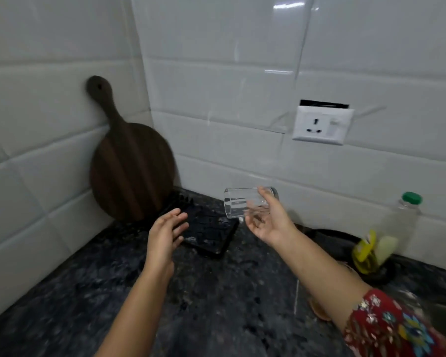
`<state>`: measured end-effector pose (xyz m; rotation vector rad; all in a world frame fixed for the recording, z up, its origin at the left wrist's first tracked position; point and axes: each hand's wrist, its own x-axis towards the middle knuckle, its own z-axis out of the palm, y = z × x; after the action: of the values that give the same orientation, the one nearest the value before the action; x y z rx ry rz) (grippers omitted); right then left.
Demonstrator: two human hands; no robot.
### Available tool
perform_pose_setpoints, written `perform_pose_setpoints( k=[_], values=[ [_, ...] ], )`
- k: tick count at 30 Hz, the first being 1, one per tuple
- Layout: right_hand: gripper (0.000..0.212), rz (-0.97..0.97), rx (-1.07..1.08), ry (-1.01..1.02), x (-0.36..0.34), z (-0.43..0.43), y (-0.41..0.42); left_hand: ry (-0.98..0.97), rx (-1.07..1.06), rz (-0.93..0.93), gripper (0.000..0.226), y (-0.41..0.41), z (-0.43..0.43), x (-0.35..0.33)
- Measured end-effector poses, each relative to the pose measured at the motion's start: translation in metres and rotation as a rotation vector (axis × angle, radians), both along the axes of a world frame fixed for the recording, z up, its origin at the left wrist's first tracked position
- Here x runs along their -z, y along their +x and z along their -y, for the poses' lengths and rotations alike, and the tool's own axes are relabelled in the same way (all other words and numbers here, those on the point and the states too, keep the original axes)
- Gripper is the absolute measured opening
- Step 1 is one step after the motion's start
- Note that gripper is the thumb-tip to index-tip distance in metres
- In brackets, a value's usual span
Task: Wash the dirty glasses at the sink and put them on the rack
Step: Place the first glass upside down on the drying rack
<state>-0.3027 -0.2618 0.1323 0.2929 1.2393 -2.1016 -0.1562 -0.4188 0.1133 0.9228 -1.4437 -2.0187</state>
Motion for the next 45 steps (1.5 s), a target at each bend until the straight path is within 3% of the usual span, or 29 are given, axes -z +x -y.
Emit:
perform_pose_setpoints(
  k=[2, 5, 9, 13, 18, 30, 33, 36, 38, 42, 45],
  values=[
    [0.045, -0.082, 0.013, 0.086, 0.018, 0.034, -0.009, 0.011, -0.021, 0.012, 0.022, 0.000, 0.016, 0.010],
    [0.070, -0.258, 0.060, 0.241, 0.046, 0.078, -0.022, 0.034, -0.051, 0.032, 0.022, -0.005, 0.034, 0.028],
    [0.058, -0.609, 0.046, 0.451, 0.071, 0.122, -0.044, 0.075, -0.064, 0.054, 0.019, -0.017, 0.044, 0.046],
    [0.071, -1.016, -0.103, 0.668, 0.082, 0.152, -0.062, 0.051, -0.065, 0.074, 0.018, -0.031, 0.048, 0.057],
    [0.071, -1.256, -0.230, 0.769, 0.085, 0.168, -0.073, 0.042, -0.053, 0.104, 0.019, -0.043, 0.050, 0.069],
    [0.075, -1.232, -0.250, 0.842, 0.101, 0.178, -0.074, 0.052, -0.059, 0.087, 0.022, -0.049, 0.048, 0.072],
    [0.084, -1.159, -0.279, 0.844, 0.100, 0.177, -0.072, 0.053, -0.079, 0.074, 0.025, -0.047, 0.048, 0.067],
    [0.100, -0.967, -0.368, 0.760, 0.086, 0.167, -0.064, 0.052, -0.090, 0.049, 0.026, -0.041, 0.043, 0.056],
    [0.086, -0.823, -0.332, 0.652, 0.065, 0.151, -0.052, 0.037, -0.084, 0.021, 0.026, -0.035, 0.036, 0.044],
    [0.021, -0.612, -0.242, 0.428, 0.012, 0.097, -0.017, -0.009, -0.060, -0.042, 0.024, -0.018, 0.008, 0.011],
    [0.006, -0.540, -0.278, 0.303, -0.020, 0.042, 0.017, -0.042, -0.005, -0.072, 0.023, 0.003, -0.028, -0.009]
  ],
)
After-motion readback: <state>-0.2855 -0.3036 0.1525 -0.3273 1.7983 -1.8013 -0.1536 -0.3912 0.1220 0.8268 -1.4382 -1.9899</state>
